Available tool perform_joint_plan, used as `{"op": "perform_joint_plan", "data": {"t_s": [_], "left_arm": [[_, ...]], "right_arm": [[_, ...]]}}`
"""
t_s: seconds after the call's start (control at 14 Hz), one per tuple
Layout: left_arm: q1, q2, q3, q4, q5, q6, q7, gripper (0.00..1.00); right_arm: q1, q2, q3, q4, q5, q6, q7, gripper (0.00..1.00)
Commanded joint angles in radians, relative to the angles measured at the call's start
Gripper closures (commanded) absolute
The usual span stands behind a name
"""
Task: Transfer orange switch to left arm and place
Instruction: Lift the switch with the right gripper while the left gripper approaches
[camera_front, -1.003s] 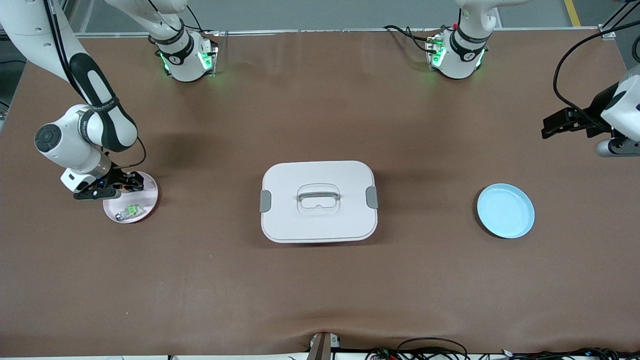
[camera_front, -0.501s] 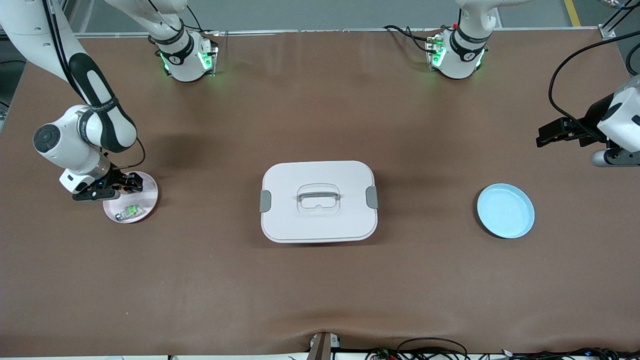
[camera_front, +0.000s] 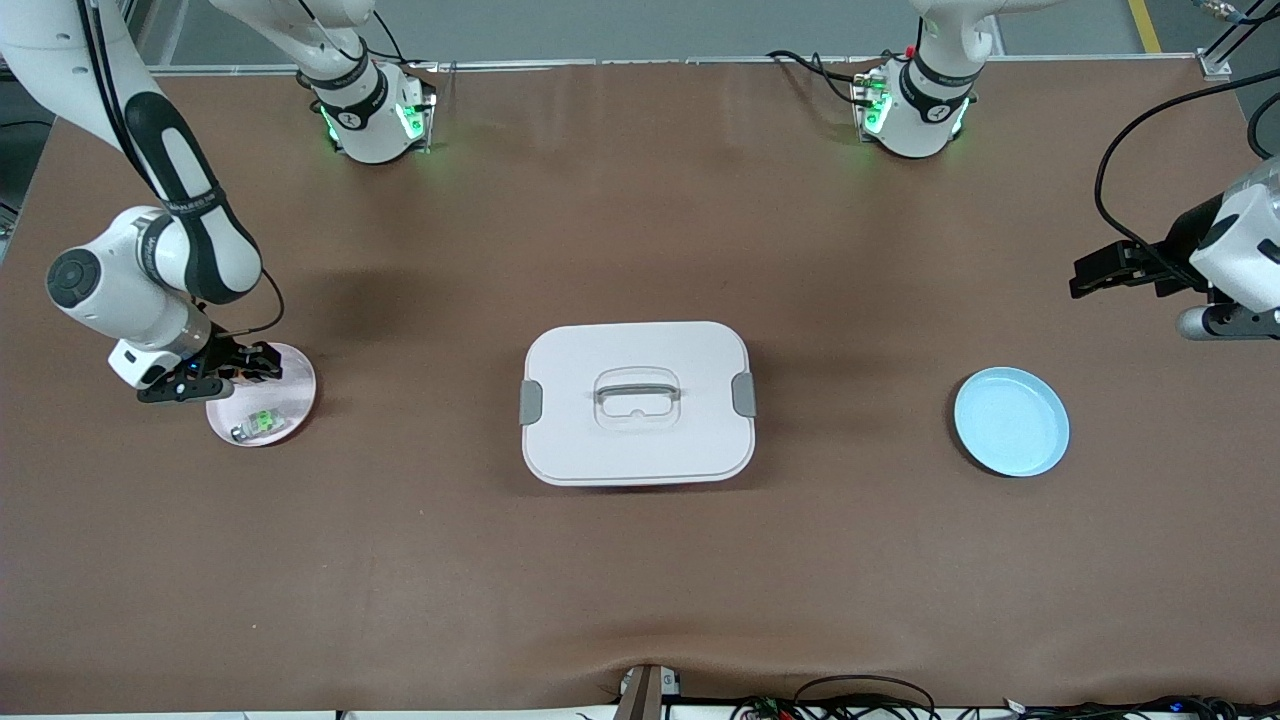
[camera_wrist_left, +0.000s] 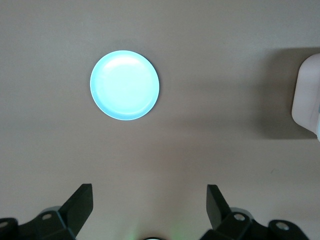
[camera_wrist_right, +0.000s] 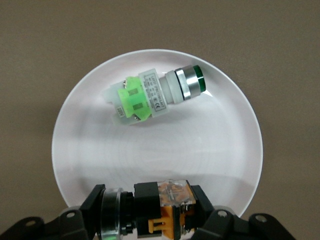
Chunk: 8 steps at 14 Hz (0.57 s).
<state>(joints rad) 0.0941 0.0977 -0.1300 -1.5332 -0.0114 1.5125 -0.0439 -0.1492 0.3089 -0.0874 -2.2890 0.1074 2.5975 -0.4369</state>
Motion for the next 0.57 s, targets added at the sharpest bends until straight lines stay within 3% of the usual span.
{"op": "perform_joint_plan", "data": {"t_s": [0.0,0.5], "left_arm": [[0.003,-0.004,0.0,-0.008,-0.007,0.005,-0.008,0.0],[0.001,-0.004,0.001,-0.015,-0.002,0.006,-0.01,0.0]], "right_arm": [[0.014,-0.094,0.006,-0.018,0.02,-0.091,-0.01,0.8],[0.129,-0.289,0.006,-0.014,0.02,-0.399,0.258,0.8]]}}
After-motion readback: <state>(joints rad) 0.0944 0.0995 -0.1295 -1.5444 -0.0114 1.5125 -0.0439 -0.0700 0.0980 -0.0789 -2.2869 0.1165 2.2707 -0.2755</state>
